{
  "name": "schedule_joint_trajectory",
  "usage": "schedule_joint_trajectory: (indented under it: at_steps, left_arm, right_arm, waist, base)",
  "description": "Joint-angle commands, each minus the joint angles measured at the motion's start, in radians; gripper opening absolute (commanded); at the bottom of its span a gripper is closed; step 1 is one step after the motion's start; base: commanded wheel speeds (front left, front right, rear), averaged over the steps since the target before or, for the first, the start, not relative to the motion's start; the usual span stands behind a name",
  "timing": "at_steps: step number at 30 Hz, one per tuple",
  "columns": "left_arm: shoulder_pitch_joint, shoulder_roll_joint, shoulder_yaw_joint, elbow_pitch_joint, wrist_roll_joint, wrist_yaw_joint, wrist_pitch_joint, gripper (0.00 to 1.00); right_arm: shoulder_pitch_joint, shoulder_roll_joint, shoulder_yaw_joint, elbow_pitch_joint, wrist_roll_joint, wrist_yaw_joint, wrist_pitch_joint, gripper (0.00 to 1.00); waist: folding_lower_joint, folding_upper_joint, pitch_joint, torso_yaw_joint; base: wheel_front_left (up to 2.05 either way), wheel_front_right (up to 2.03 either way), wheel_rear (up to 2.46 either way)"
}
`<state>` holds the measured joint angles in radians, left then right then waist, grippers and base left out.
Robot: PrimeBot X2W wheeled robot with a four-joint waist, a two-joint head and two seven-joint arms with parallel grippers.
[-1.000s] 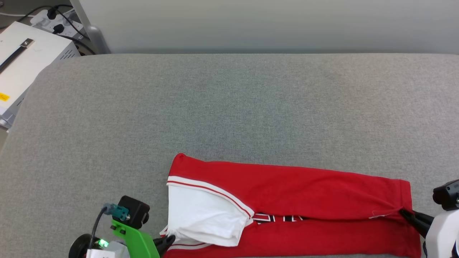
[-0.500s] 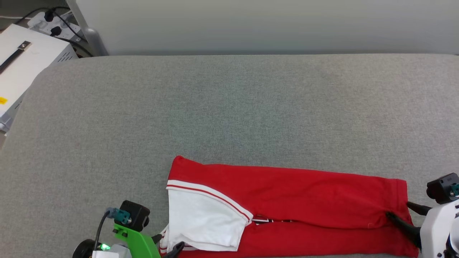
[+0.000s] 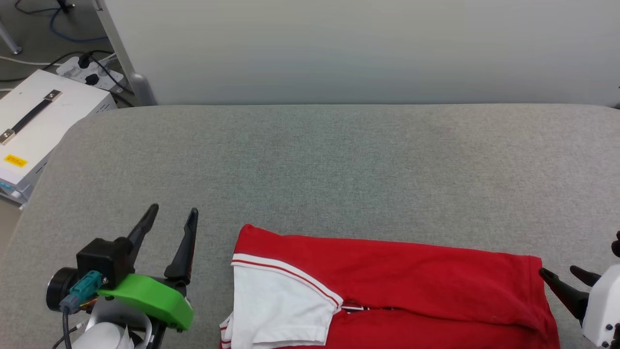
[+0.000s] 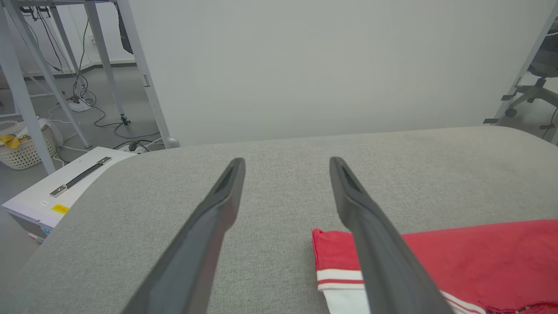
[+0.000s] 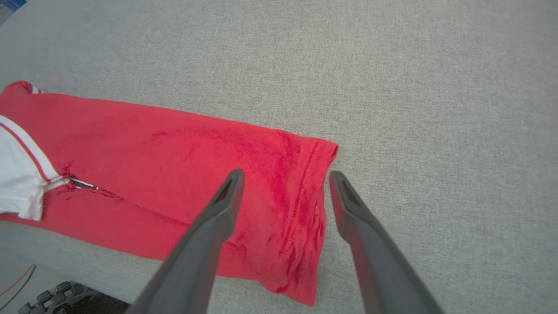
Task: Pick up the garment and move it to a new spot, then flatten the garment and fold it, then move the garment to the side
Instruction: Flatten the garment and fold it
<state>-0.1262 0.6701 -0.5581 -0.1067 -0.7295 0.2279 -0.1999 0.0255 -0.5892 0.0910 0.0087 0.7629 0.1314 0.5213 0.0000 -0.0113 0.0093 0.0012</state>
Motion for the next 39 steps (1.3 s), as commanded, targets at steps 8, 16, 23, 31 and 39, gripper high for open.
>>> schedule_joint_trajectory:
  at_steps: [8,16,23,31,39]
  left_arm:
    - [0.054,-0.156,0.216,-0.053,0.134,0.005,-0.061,1.0]
    - [0.143,-0.275,0.338,-0.058,0.253,-0.195,-0.062,1.0]
    - [0.144,-0.333,0.405,-0.035,0.308,-0.289,-0.062,1.0]
    - [0.127,-0.363,0.433,-0.011,0.348,-0.336,-0.062,1.0]
    - [0.119,-0.367,0.437,0.007,0.361,-0.353,-0.062,1.0]
  right_arm:
    - [0.035,0.184,-0.186,0.037,-0.117,-0.001,0.139,1.0]
    - [0.018,0.278,-0.298,0.1,-0.197,-0.001,0.195,1.0]
    - [-0.004,0.31,-0.325,0.143,-0.198,-0.001,0.196,1.0]
    - [-0.027,0.323,-0.324,0.226,-0.179,-0.001,0.192,1.0]
    - [-0.029,0.345,-0.241,0.27,-0.122,-0.001,0.208,1.0]
  waist:
    - [0.0,0.0113,0.043,0.022]
    - [0.0,0.0113,0.083,0.046]
    - [0.0,0.0113,0.119,0.063]
    - [0.0,0.0113,0.144,0.07]
    - [0.0,0.0113,0.147,0.067]
  base:
    - [0.0,0.0,0.0]
    - [0.0,0.0,0.0]
    - [0.0,0.0,0.0]
    - [0.0,0.0,0.0]
    - [0.0,0.0,0.0]
